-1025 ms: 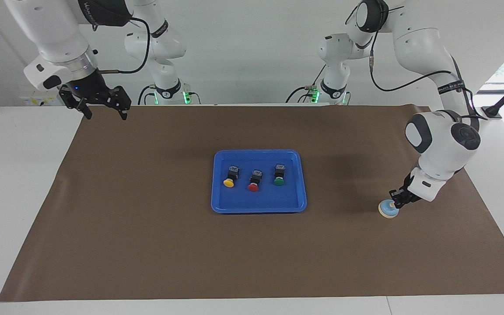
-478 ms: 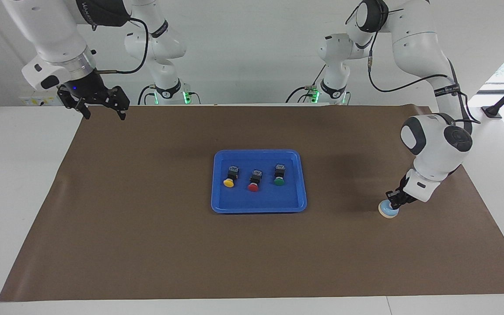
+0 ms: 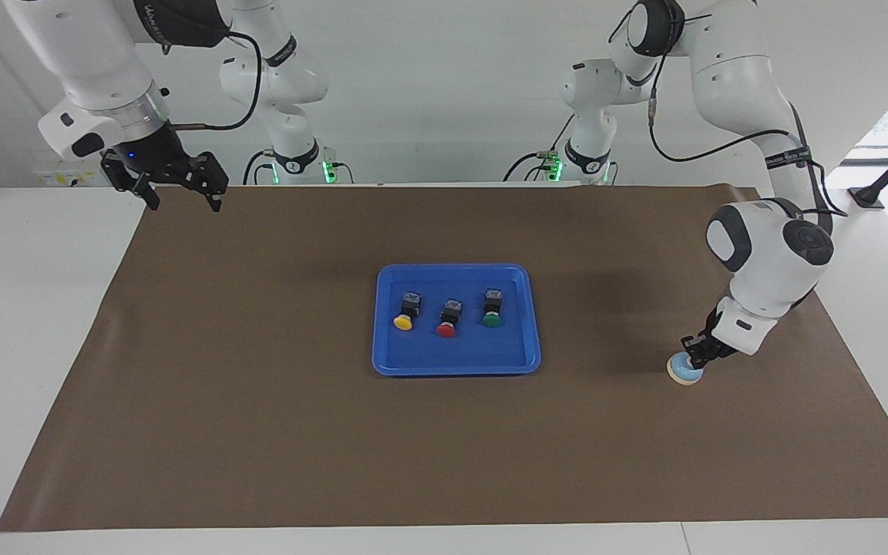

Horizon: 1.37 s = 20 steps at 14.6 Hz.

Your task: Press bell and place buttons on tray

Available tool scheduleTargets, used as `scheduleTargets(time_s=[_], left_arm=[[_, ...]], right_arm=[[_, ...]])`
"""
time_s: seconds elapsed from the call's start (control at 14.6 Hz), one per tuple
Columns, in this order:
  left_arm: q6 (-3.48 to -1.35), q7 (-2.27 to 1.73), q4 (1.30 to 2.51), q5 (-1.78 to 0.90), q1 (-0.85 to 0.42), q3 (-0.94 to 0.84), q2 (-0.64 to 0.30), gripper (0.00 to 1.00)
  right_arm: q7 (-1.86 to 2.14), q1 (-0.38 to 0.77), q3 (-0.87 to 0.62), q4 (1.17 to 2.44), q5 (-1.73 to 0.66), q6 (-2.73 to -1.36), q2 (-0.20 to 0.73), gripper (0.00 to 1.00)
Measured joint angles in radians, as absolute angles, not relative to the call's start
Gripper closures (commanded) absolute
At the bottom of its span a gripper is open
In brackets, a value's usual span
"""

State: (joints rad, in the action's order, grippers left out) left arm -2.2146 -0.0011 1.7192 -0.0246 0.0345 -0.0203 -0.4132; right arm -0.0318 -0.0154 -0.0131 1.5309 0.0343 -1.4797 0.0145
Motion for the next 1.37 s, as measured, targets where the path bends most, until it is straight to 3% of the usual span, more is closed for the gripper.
scheduleTargets(time_s=[0.34, 0.41, 0.48, 0.55, 0.89, 1.37], left_arm=[[-2.018, -0.001, 1.682, -0.025, 0.036, -0.014, -0.233, 0.99], [-1.976, -0.001, 1.68, -0.025, 0.038, -0.012, -0.186, 0.39], [-1.934, -0.001, 1.68, -0.025, 0.041, -0.012, -0.138, 0.06], [-1.891, -0.002, 1.68, -0.025, 0.044, -0.012, -0.094, 0.0], [-1.713, -0.005, 1.686, -0.025, 0.045, -0.011, 0.04, 0.0], [-1.646, -0.005, 1.703, -0.025, 0.019, -0.034, 0.051, 0.0]], right_arm=[[-0.032, -0.016, -0.013, 1.531, 0.034, -1.48, 0.014, 0.0], [-0.032, -0.016, -0.013, 1.531, 0.034, -1.48, 0.014, 0.0], [-0.032, -0.016, -0.013, 1.531, 0.034, -1.48, 0.014, 0.0], [-0.032, -0.016, -0.013, 1.531, 0.034, -1.48, 0.014, 0.0], [-0.032, -0.016, -0.013, 1.531, 0.034, -1.48, 0.014, 0.0], [-0.032, -0.016, -0.013, 1.532, 0.034, -1.48, 0.014, 0.0]])
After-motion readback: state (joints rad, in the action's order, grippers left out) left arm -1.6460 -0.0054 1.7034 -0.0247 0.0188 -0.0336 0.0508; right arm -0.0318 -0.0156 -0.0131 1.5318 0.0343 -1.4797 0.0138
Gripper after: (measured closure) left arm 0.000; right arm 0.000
